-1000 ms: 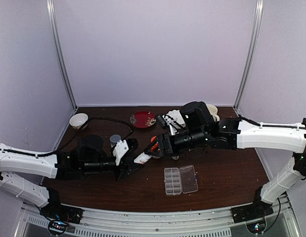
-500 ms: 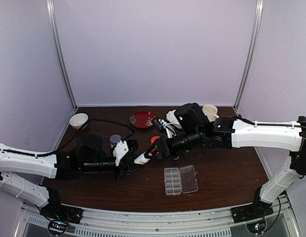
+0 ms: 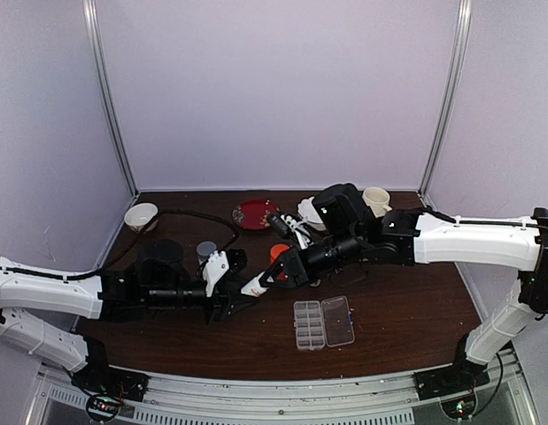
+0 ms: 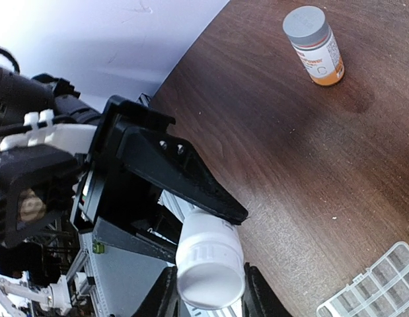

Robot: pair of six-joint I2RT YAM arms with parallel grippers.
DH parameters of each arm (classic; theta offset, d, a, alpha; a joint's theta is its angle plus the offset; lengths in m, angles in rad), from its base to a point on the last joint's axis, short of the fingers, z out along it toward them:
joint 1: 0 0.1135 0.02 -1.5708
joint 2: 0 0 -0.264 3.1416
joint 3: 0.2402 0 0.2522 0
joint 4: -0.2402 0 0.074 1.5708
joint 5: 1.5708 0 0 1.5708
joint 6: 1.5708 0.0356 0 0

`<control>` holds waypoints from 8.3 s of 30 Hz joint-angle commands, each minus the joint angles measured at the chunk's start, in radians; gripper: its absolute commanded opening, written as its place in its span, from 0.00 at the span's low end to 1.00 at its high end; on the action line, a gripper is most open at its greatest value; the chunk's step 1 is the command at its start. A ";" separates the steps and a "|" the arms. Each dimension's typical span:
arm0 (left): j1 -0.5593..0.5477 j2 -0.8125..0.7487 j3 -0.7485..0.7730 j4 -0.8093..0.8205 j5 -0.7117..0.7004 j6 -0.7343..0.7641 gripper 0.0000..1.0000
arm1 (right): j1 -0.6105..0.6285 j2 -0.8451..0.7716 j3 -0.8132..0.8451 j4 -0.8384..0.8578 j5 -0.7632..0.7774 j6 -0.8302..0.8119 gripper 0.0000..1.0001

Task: Sort the pills into containers
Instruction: Unscrew the lid of the pill bottle, then pour the pill into the compartment of the pill container.

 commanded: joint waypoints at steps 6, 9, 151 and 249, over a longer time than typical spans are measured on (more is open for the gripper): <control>0.123 0.044 0.088 0.102 0.494 -0.205 0.18 | 0.012 0.008 0.115 -0.084 -0.089 -0.494 0.20; 0.134 0.068 0.123 0.083 0.594 -0.235 0.18 | 0.012 0.006 0.131 -0.091 -0.101 -0.670 0.20; 0.060 0.611 0.442 -0.293 0.081 0.083 0.16 | -0.166 -0.404 -0.506 0.043 0.394 -0.018 0.17; -0.009 0.811 0.871 -0.826 -0.106 0.152 0.11 | -0.251 -0.446 -0.630 0.104 0.344 0.007 0.14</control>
